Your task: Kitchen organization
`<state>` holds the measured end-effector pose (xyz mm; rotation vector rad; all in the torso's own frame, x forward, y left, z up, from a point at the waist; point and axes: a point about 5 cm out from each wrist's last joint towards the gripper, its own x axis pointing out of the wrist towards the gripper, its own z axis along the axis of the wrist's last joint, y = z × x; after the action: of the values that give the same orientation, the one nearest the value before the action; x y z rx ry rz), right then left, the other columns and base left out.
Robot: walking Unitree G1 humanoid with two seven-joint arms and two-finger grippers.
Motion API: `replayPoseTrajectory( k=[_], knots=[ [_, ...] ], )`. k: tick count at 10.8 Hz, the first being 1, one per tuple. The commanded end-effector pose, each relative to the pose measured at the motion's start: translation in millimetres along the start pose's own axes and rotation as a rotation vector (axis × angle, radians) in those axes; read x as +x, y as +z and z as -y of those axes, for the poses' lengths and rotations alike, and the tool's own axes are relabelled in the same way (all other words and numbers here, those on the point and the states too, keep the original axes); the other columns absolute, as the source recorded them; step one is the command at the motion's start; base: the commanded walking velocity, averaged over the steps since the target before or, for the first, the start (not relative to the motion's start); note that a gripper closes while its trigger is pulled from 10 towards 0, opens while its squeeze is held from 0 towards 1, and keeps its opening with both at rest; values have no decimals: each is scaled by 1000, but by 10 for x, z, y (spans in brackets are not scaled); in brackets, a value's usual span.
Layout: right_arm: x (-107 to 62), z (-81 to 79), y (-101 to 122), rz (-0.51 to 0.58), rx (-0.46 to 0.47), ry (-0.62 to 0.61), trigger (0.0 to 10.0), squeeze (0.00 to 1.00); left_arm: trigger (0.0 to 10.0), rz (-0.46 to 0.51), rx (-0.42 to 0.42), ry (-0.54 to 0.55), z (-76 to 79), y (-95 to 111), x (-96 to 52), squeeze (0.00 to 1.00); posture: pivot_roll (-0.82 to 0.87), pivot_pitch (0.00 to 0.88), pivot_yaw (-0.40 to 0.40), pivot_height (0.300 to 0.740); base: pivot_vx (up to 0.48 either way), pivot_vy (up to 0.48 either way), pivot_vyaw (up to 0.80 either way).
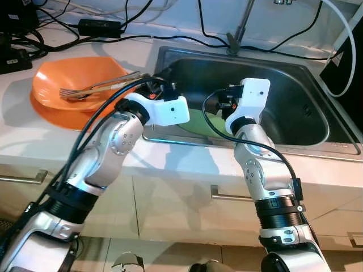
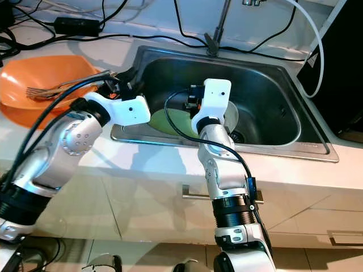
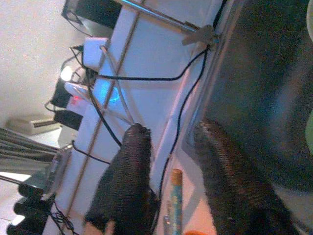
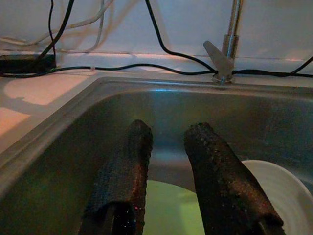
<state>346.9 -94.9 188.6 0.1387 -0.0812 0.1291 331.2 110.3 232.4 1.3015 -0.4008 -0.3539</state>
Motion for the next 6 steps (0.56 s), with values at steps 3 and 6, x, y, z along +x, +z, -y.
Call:
replayPoseTrajectory(
  k=[3, 6],
  knots=[
    [4, 66, 14, 6, -3, -25, 10000, 0, 10000, 9, 19, 5, -14, 32, 42, 1000, 22, 63, -128, 719, 0, 0, 0],
    [15, 67, 17, 6, -1, -27, 10000, 0, 10000, -24, 46, 5, -21, -18, 55, 0, 24, 67, -131, 719, 0, 0, 0]
  ],
)
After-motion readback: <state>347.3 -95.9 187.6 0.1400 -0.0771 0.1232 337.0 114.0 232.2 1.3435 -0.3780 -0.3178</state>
